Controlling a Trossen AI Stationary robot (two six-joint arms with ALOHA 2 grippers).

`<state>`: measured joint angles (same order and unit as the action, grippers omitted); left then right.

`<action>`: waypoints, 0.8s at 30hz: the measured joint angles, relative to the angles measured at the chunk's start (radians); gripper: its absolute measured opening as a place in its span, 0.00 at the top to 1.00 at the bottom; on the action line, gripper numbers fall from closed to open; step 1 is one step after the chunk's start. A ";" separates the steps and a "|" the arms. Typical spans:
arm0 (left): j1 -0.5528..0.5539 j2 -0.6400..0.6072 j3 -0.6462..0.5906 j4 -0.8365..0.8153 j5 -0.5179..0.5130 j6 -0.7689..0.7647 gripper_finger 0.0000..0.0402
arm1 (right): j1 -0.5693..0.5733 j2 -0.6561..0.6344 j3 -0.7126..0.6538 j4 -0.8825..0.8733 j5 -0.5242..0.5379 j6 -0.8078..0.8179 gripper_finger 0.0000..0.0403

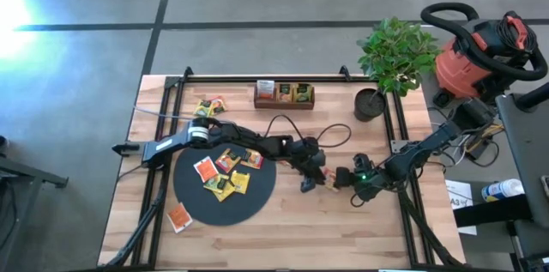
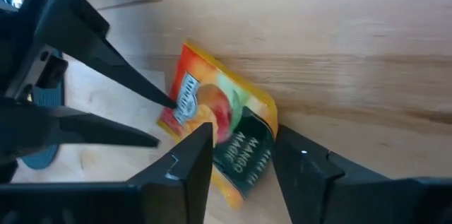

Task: Pick & Place Tea
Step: Put the yellow tea bag into the middle section of the wooden organizer

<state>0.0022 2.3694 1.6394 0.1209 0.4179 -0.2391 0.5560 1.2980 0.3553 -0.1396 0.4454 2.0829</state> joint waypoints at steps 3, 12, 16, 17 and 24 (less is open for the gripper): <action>-0.001 0.011 0.010 0.000 0.010 -0.017 0.72 | 0.000 0.000 0.000 0.002 0.000 -0.011 0.69; -0.002 -0.010 0.027 -0.019 -0.004 -0.002 0.72 | -0.002 0.002 0.014 -0.022 -0.045 -0.087 0.88; 0.000 -0.068 0.027 -0.052 -0.008 0.000 0.72 | -0.002 0.000 0.016 -0.023 -0.058 -0.136 0.96; 0.000 -0.088 0.027 -0.074 -0.008 0.000 0.72 | -0.002 -0.004 0.018 -0.029 -0.058 -0.158 0.97; -0.008 -0.276 0.023 -0.326 -0.092 0.011 0.72 | -0.004 -0.013 0.173 -0.179 -0.062 -0.522 0.98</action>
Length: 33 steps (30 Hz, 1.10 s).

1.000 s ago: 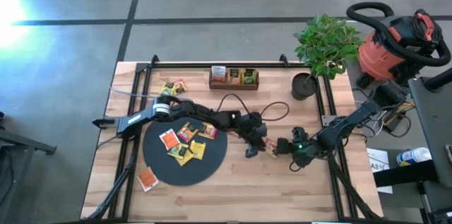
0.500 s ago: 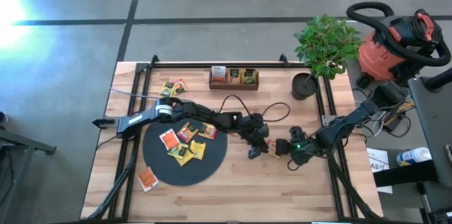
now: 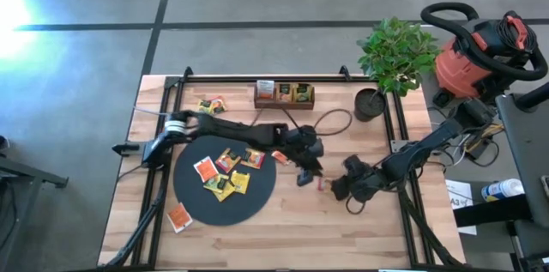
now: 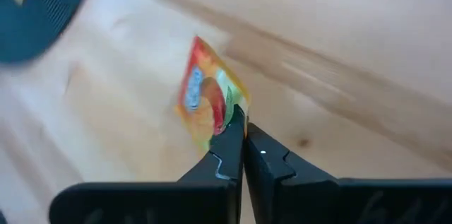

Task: Pick & Place Tea
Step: Put the yellow tea bag into the middle section of the wooden organizer

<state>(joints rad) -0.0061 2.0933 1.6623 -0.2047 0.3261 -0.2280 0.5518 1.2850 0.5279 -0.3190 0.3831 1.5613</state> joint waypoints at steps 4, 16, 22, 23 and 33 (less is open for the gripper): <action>-0.025 -0.139 -0.017 -0.150 -0.138 0.010 0.72 | -0.044 0.004 0.169 -0.205 -0.044 -0.327 0.98; -0.200 -0.527 -0.371 -0.159 -0.635 -0.370 0.72 | -0.477 0.126 0.583 -0.461 -0.176 -1.250 0.98; -0.233 -0.670 -0.598 -0.143 -0.731 -0.570 0.72 | -0.718 0.289 0.789 -0.466 -0.258 -1.541 0.98; -0.233 -0.692 -0.630 -0.140 -0.739 -0.592 0.72 | -0.746 0.325 0.828 -0.472 -0.259 -1.585 0.98; -0.198 -0.864 -0.906 0.050 -0.825 -0.664 0.72 | -0.918 0.673 1.194 -0.601 -0.223 -1.888 0.98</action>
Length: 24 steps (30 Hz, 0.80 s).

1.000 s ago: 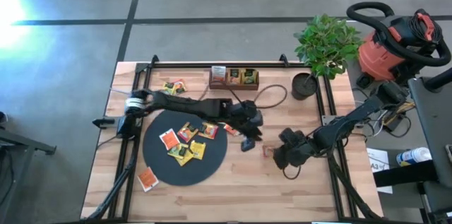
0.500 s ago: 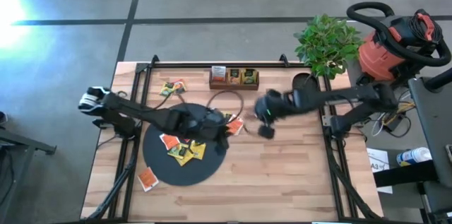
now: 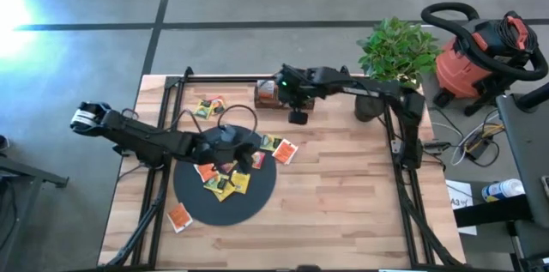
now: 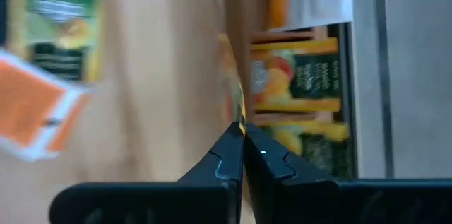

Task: Pick & Place Tea
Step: Put the yellow tea bag into the middle section of the wooden organizer

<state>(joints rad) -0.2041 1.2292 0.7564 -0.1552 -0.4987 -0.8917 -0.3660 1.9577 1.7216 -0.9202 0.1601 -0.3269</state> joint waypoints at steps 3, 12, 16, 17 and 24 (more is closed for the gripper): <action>0.005 -0.032 -0.051 0.068 -0.001 -0.020 0.72 | -0.031 0.074 0.089 -0.025 0.039 -0.040 0.98; 0.008 -0.070 -0.109 0.137 -0.142 -0.075 0.72 | -0.081 0.235 0.354 -0.193 0.052 -0.226 0.98; 0.021 -0.069 -0.112 0.138 -0.184 -0.066 0.72 | -0.085 0.273 0.399 -0.219 0.041 -0.254 0.98; 0.024 -0.068 -0.112 0.138 -0.184 -0.063 0.72 | -0.085 0.280 0.404 -0.219 0.038 -0.257 0.98; 0.030 -0.067 -0.118 0.137 -0.179 -0.046 0.72 | -0.085 0.308 0.394 -0.239 0.040 -0.332 0.98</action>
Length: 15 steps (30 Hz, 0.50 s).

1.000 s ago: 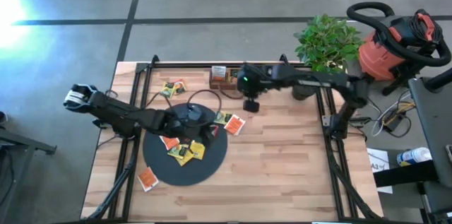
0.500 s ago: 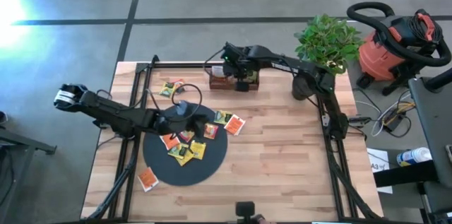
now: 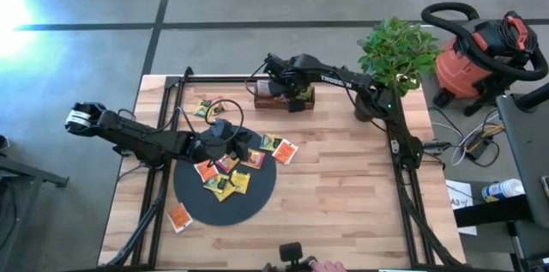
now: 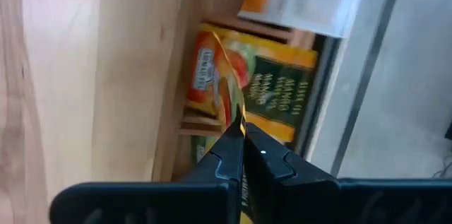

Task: Pick & Place Tea
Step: Put the yellow tea bag into the middle section of the wooden organizer

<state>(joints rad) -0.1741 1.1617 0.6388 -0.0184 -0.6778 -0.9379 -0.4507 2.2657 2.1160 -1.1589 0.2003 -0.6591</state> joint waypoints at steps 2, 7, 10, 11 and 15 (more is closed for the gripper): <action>0.000 -0.001 0.000 0.000 0.004 -0.003 0.72 | 0.001 0.006 -0.002 -0.002 0.000 -0.009 0.98; 0.000 -0.001 0.000 0.000 0.004 -0.003 0.72 | 0.001 0.012 -0.002 -0.006 0.000 -0.020 0.98; 0.000 -0.001 0.000 0.000 0.004 -0.002 0.72 | 0.003 0.018 -0.001 0.015 0.000 -0.022 0.98; 0.000 -0.001 0.000 0.000 0.004 -0.002 0.72 | 0.004 0.021 -0.001 0.027 0.000 -0.023 0.98; 0.000 -0.001 -0.001 0.000 0.004 -0.002 0.72 | 0.011 0.039 -0.001 0.054 -0.001 -0.034 0.98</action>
<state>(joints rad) -0.1741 1.1607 0.6380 -0.0181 -0.6735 -0.9397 -0.4399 2.3047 2.1151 -1.1053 0.1997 -0.6933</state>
